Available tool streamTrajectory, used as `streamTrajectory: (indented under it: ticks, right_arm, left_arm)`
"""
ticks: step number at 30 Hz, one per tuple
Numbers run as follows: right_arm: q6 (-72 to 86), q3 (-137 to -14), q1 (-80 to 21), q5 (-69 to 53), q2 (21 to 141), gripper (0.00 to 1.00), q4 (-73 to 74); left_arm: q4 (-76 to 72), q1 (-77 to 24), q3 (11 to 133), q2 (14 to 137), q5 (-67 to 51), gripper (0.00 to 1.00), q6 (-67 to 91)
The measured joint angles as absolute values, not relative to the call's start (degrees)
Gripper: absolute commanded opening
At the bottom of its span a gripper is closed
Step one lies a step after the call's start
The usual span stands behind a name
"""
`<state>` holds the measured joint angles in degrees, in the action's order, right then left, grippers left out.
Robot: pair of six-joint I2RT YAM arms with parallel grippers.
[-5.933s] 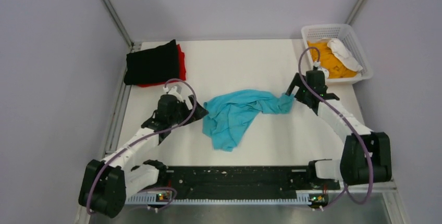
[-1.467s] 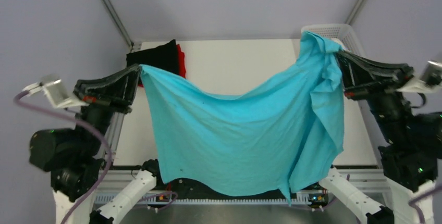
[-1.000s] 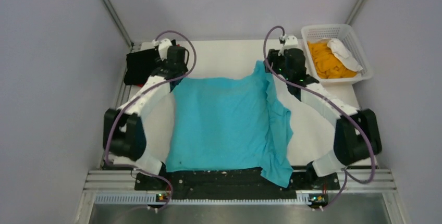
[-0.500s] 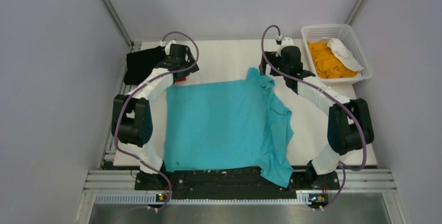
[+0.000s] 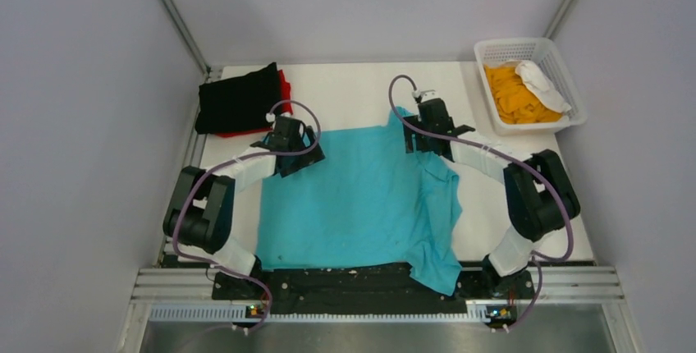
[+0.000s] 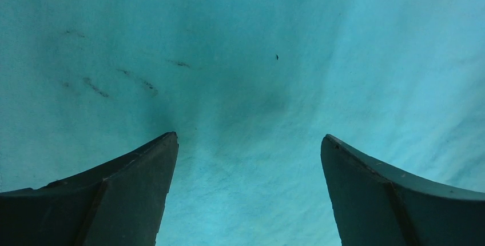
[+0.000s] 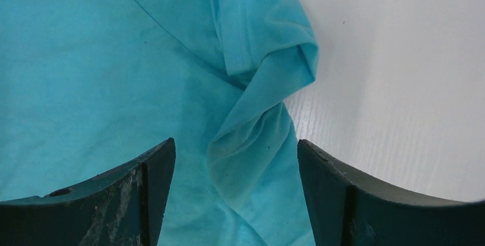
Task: Fold and stack the t-shirts
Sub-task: Flatten out the tshirt
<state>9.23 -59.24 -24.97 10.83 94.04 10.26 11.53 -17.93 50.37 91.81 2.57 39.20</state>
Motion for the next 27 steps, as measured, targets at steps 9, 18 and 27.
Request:
streamTrajectory:
  ticks: [9, 18, 27]
  right_arm:
    - [17.15, -60.10, -24.95, 15.90, 103.55, 0.41, 7.64]
    - [18.06, -61.23, -24.16, 22.35, 104.12, 0.15, 5.72]
    - [16.43, -61.30, -18.83, 19.18, 104.12, 0.00, 5.58]
  left_arm:
    - [9.89, -18.09, 49.78, 92.53, 6.15, 0.99, 39.53]
    - [9.93, -18.11, 50.63, 93.73, 11.44, 0.99, 39.53]
    - [10.17, -17.67, 50.94, 94.17, 13.47, 0.99, 39.48]
